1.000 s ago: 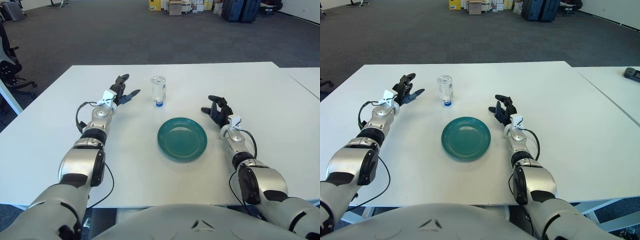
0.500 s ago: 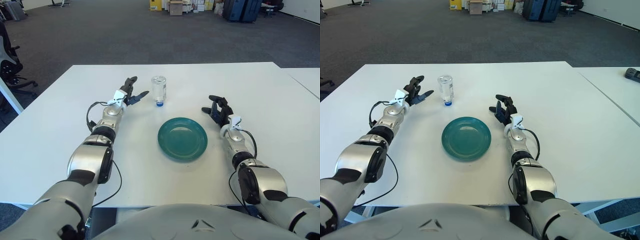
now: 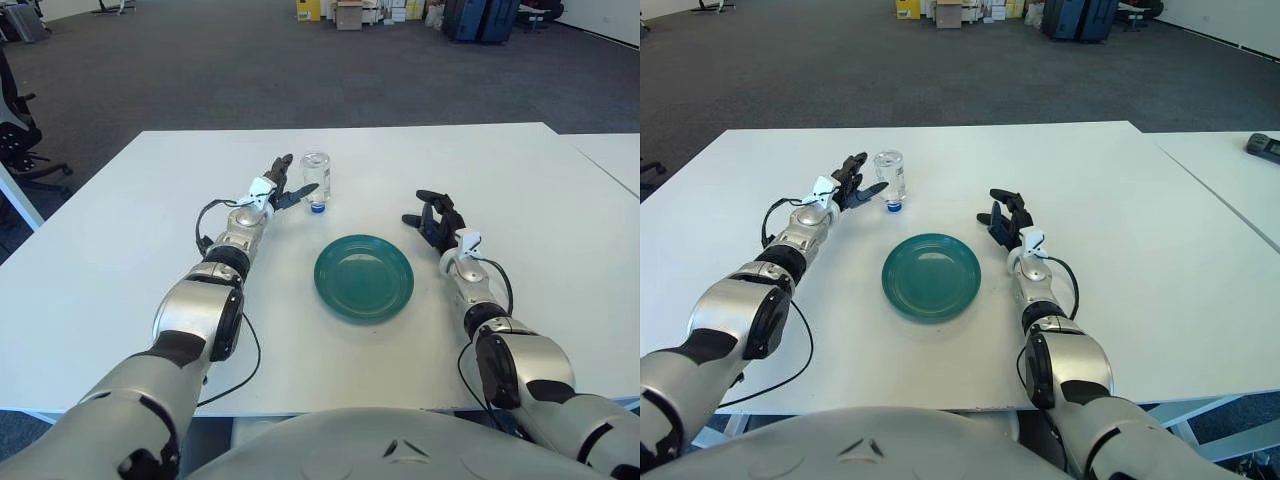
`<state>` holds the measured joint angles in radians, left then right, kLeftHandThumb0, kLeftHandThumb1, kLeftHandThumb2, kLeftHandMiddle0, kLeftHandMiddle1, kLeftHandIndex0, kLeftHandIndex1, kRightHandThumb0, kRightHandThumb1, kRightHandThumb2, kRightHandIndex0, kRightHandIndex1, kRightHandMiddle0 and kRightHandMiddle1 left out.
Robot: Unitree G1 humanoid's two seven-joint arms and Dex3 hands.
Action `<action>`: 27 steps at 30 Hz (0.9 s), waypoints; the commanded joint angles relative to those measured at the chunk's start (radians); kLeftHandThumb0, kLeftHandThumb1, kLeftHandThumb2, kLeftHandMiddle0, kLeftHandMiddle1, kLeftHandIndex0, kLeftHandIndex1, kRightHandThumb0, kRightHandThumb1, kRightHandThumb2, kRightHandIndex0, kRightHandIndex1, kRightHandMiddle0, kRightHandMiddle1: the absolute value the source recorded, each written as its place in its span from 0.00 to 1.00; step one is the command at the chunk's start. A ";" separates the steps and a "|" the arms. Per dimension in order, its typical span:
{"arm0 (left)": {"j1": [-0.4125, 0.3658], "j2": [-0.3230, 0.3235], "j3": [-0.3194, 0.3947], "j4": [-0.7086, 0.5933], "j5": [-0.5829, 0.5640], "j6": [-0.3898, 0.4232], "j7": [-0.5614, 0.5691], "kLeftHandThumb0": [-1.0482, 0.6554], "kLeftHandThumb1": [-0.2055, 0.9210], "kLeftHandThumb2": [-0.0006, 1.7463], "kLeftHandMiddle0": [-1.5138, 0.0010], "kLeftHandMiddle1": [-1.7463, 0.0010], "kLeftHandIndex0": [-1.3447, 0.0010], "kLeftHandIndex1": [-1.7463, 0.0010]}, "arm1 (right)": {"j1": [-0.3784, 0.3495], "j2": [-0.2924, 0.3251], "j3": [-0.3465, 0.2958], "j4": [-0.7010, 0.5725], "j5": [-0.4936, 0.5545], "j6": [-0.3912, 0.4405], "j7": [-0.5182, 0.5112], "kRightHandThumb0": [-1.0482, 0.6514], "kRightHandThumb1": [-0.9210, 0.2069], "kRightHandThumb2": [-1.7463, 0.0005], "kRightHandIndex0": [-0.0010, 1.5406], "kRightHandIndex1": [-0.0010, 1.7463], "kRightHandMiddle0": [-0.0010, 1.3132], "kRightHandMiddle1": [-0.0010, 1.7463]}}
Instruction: Put the bottle into the plate.
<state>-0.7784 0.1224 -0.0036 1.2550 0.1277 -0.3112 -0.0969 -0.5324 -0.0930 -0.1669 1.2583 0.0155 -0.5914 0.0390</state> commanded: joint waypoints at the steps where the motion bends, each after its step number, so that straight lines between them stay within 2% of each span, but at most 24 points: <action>1: -0.027 0.003 -0.008 -0.002 0.013 0.006 0.013 0.03 1.00 0.02 0.94 1.00 1.00 0.95 | 0.021 0.000 0.000 0.015 -0.005 0.028 -0.009 0.24 0.00 0.50 0.40 0.36 0.08 0.55; 9: -0.035 -0.019 0.012 0.002 -0.011 -0.009 0.006 0.03 0.99 0.01 0.94 1.00 1.00 0.93 | 0.027 -0.001 -0.004 0.011 0.000 0.019 0.000 0.24 0.00 0.50 0.40 0.37 0.08 0.55; 21: -0.063 -0.055 0.019 0.008 -0.009 0.026 0.049 0.03 1.00 0.02 0.94 1.00 1.00 0.88 | 0.035 -0.002 -0.001 0.007 -0.002 0.010 0.002 0.24 0.00 0.50 0.40 0.38 0.08 0.55; 27: -0.068 -0.071 0.032 0.006 -0.019 0.032 0.070 0.02 1.00 0.05 0.92 0.99 1.00 0.81 | 0.039 -0.003 -0.003 0.005 0.001 0.006 0.010 0.23 0.00 0.50 0.39 0.38 0.07 0.55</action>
<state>-0.8127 0.0536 0.0174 1.2616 0.1214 -0.2874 -0.0428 -0.5249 -0.0947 -0.1673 1.2506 0.0162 -0.6094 0.0431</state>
